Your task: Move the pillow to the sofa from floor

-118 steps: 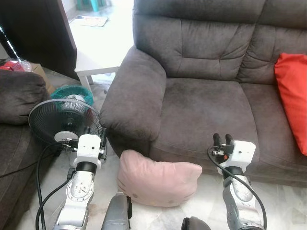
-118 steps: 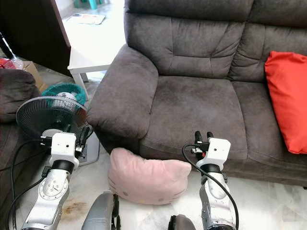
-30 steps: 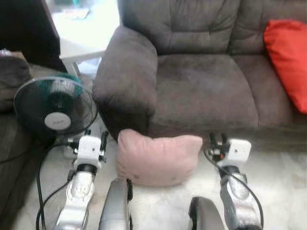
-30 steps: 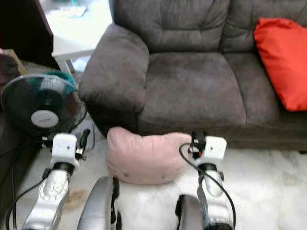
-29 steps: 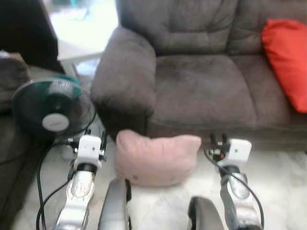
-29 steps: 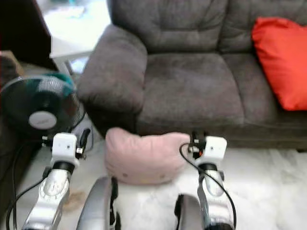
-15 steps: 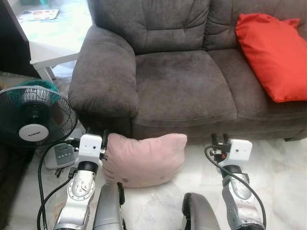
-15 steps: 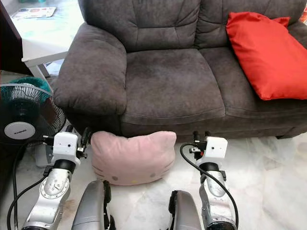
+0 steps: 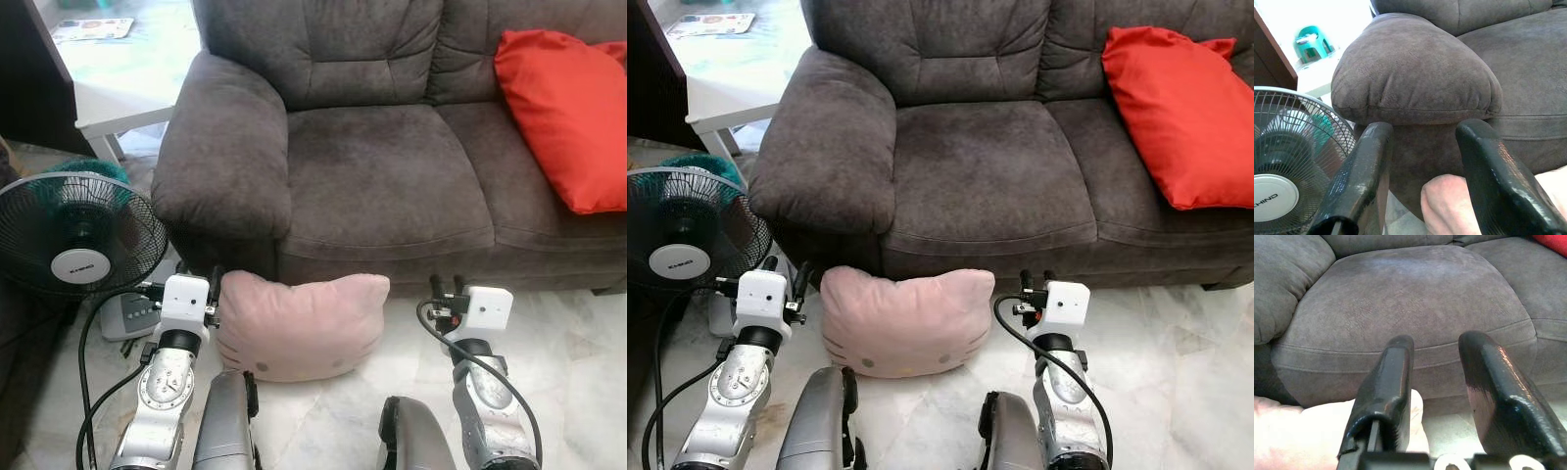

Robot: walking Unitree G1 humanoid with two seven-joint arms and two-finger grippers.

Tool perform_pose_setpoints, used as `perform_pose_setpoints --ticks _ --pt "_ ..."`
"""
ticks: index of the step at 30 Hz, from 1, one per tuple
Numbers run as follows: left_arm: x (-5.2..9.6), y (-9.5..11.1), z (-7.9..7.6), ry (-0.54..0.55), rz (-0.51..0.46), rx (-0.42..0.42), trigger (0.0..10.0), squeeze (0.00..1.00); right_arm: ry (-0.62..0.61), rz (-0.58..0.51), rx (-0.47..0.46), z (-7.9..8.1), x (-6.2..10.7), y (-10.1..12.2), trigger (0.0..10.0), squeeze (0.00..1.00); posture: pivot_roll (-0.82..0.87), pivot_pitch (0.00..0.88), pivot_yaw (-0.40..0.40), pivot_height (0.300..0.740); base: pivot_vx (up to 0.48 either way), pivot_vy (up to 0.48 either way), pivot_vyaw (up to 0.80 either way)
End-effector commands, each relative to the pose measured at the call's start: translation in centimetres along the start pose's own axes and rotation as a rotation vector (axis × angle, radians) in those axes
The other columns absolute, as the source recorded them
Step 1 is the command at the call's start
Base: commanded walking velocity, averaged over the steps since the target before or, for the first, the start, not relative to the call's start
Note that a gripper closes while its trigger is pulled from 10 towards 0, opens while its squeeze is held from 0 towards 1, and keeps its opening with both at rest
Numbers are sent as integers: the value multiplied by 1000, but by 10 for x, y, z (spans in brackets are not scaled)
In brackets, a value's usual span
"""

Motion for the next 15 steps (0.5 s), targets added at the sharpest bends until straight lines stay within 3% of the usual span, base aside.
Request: perform_pose_setpoints --ticks 1,5,12,15 --pt "0 -6 -1 -5 28 7 10000 0 -5 5 -7 -2 0 -2 10000 0 149 94 -27 569 0 0 0" --pt "0 -5 -1 -5 27 6 10000 0 10 5 17 0 0 -2 10000 0 149 94 -27 569 0 0 0" --pt "0 -4 -1 -3 26 5 10000 0 20 2 21 3 1 -2 10000 0 150 94 -27 569 0 0 612" --pt "1 -4 -1 -3 26 5 10000 0 14 6 7 3 1 -3 10000 0 149 96 -27 569 0 0 0"
Point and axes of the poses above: a point about 5 cm out from each wrist's last joint towards the gripper, its own x axis pointing back from the gripper into the wrist, its own y axis along the axis of the wrist's last joint, z = x × y, the point moved 3 cm from there along -x, pointing out of the wrist towards the gripper, and after that the axes turned 3 degrees about -x, right-handed, at the moved point
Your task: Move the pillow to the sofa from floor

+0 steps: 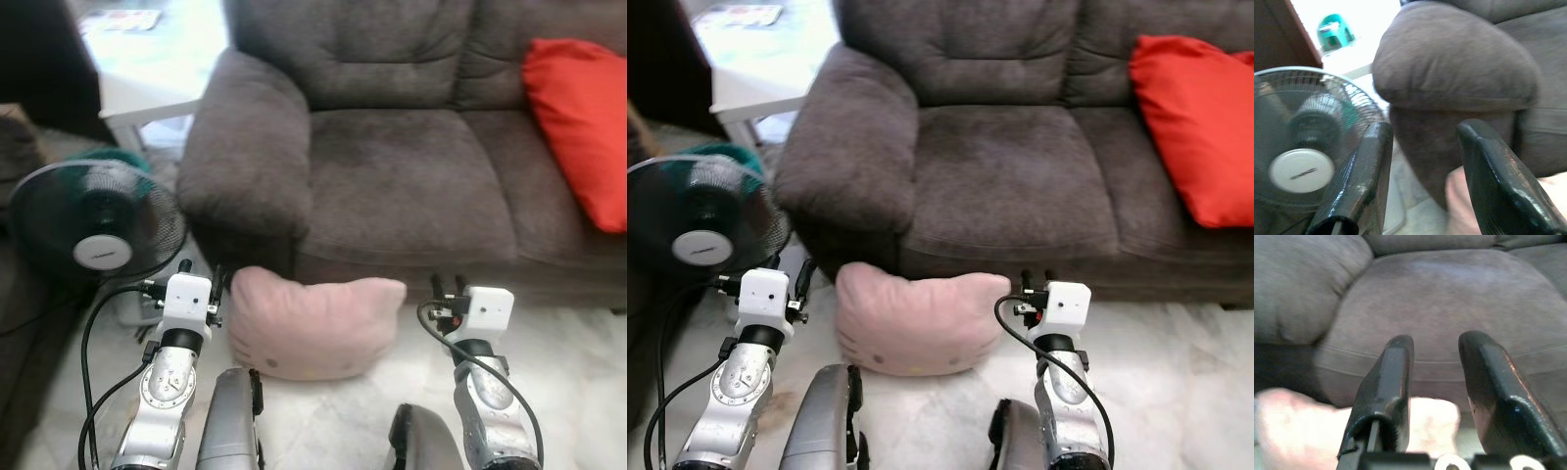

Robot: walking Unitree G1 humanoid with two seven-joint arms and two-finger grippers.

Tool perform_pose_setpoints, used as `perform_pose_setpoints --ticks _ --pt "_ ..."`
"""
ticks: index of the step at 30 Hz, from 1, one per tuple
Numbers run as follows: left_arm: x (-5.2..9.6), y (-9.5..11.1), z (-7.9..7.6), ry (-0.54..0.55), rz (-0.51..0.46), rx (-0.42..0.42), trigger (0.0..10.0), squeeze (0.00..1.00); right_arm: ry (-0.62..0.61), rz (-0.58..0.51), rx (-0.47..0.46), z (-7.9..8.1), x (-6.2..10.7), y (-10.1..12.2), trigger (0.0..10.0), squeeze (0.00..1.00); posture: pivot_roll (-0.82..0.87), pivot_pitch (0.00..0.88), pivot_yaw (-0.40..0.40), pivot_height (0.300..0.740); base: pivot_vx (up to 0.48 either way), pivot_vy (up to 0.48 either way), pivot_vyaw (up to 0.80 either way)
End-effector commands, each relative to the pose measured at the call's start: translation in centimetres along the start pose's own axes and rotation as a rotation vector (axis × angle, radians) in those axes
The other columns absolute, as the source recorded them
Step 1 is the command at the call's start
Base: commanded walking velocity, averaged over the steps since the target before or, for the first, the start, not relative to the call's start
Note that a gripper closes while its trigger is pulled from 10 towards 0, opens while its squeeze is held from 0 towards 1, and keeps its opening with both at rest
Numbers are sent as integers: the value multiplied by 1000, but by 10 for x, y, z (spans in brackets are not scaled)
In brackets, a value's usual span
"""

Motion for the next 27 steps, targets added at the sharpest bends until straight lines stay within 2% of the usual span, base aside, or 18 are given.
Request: perform_pose_setpoints --ticks 1,11,18,27 --pt "1 -3 -3 -8 16 8 10000 0 -19 17 3 -7 4 -4 10000 0 149 97 -27 569 0 0 0" --pt "2 -2 -3 -9 18 8 10000 0 -15 20 12 -5 4 -4 10000 0 151 99 -28 569 0 0 0" --pt "2 -1 -3 -6 17 9 10000 0 -4 18 31 -3 4 -3 10000 0 150 98 -28 569 0 0 633" --pt "2 -1 -3 -9 17 11 10000 0 -13 14 13 -3 5 -2 10000 0 150 102 -29 569 0 0 0"
Point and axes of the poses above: a point about 5 cm out from each wrist's last joint towards the gripper, its own x axis pointing back from the gripper into the wrist, its own y axis along the axis of the wrist's last joint, z = x × y, the point moved 3 cm from there along -x, pointing out of the wrist towards the gripper, and after that the axes turned 3 degrees about -x, right-handed, at the moved point
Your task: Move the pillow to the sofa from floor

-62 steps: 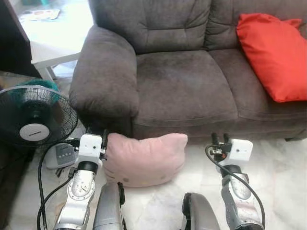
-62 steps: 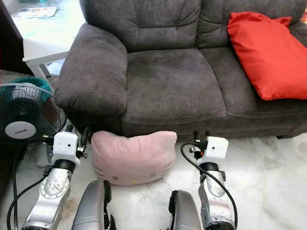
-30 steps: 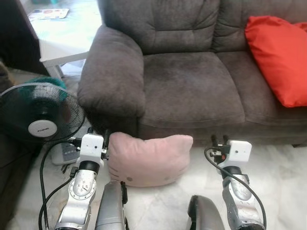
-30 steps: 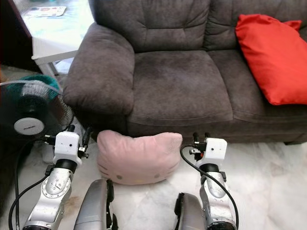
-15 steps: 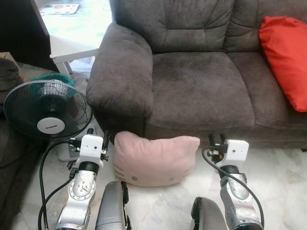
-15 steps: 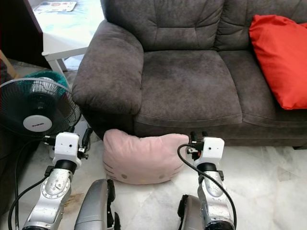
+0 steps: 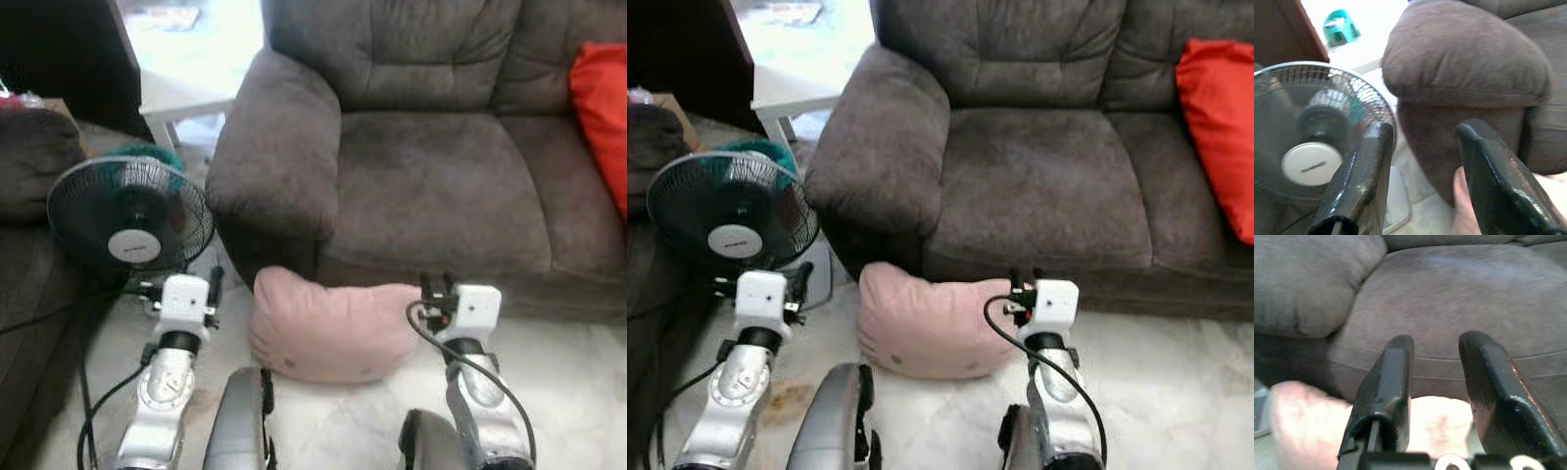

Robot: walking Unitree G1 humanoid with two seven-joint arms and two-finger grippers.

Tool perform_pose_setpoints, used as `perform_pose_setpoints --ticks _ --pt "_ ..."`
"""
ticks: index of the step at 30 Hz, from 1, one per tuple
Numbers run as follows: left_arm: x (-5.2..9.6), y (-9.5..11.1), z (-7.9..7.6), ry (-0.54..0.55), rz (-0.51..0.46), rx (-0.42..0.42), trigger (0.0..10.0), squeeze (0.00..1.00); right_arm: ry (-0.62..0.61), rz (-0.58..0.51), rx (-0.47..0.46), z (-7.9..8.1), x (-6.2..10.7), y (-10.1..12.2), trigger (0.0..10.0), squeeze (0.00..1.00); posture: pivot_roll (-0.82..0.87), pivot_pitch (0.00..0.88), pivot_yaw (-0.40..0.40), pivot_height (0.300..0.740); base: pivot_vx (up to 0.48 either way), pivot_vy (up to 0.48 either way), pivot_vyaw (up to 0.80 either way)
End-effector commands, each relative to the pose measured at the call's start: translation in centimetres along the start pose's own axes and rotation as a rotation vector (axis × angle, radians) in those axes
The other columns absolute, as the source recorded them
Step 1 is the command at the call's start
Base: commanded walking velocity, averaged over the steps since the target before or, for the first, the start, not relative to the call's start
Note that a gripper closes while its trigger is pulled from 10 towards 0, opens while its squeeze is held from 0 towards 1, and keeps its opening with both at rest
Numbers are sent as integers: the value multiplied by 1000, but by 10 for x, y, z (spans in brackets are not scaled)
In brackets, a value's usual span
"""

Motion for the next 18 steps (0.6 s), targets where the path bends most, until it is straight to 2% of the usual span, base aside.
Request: perform_pose_setpoints --ticks 1,18 --pt "1 -1 3 4 13 0 10000 0 -12 -1 -8 -2 2 0 10000 0 150 102 -29 569 0 0 0" --pt "1 -1 3 4 14 -1 10000 0 -9 -1 -9 1 2 2 10000 0 151 102 -28 569 19 0 0"
Point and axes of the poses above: a point about 5 cm out from each wrist's last joint towards the gripper, its own x axis pointing back from the gripper into the wrist, its own y axis along the axis of the wrist's last joint, z = x × y, the point moved 3 cm from there along -x, pointing out of the wrist towards the gripper, and after that the axes turned 3 degrees about -x, right-handed, at the moved point
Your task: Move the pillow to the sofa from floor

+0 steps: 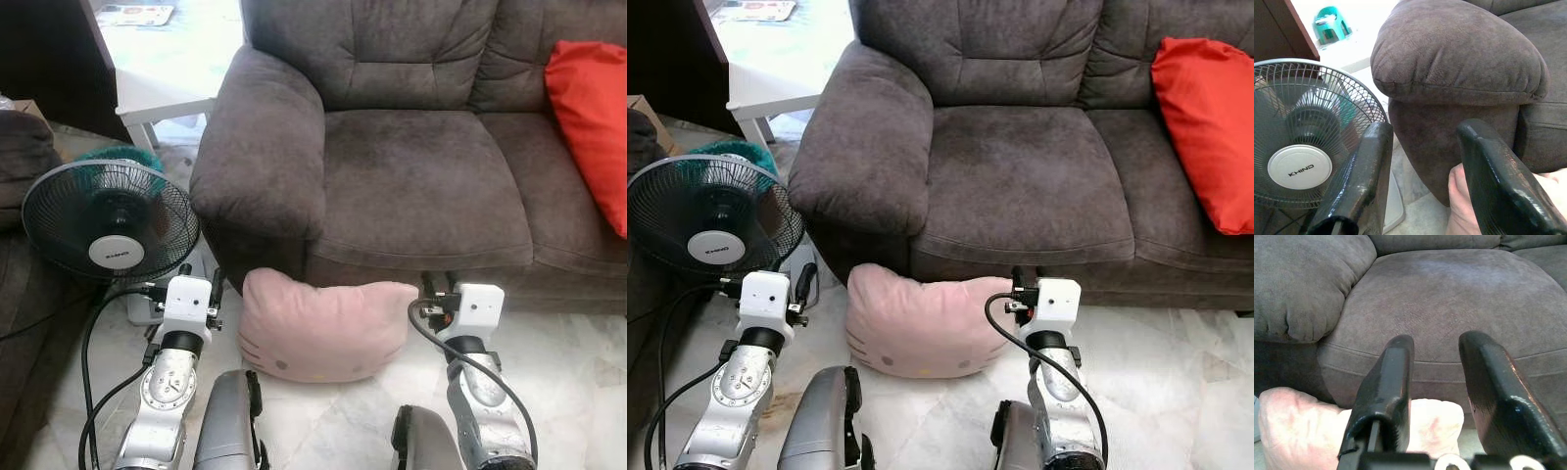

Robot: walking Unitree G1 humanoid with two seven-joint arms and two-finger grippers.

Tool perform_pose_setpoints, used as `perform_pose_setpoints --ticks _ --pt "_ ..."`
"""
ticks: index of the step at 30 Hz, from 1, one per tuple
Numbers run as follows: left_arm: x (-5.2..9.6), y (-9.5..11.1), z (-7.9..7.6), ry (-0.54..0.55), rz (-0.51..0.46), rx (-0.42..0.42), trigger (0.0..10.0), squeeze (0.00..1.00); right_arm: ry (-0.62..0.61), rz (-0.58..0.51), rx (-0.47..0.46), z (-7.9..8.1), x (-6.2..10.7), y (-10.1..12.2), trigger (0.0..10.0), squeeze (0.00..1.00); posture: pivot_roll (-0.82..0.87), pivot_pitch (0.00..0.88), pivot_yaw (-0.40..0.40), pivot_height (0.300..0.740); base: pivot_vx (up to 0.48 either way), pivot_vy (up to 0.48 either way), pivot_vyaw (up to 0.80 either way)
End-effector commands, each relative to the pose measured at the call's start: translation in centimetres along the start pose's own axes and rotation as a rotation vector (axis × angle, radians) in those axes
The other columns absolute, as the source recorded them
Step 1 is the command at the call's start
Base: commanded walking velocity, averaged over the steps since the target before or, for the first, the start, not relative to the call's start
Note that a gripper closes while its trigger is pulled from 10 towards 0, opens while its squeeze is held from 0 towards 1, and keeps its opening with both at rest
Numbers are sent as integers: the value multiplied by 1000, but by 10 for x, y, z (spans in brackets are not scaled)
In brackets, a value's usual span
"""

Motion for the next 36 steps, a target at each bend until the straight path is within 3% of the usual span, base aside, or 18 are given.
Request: perform_pose_setpoints --ticks 1,36 --pt "1 1 2 1 -1 3 10000 0 -10 11 -4 -2 3 -2 10000 0 151 103 -28 569 247 0 0" --pt "0 0 0 -4 -1 3 10000 0 -11 15 -3 -3 2 -2 10000 0 149 100 -28 569 262 0 0"
Point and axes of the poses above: a point about 5 cm out from each wrist's last joint towards the gripper, its own x axis pointing back from the gripper into the wrist, its own y axis along the axis of the wrist's last joint, z = x × y, the point moved 3 cm from there along -x, pointing out of the wrist towards the gripper, and after that the axes turned 3 degrees about -x, right-handed, at the moved point
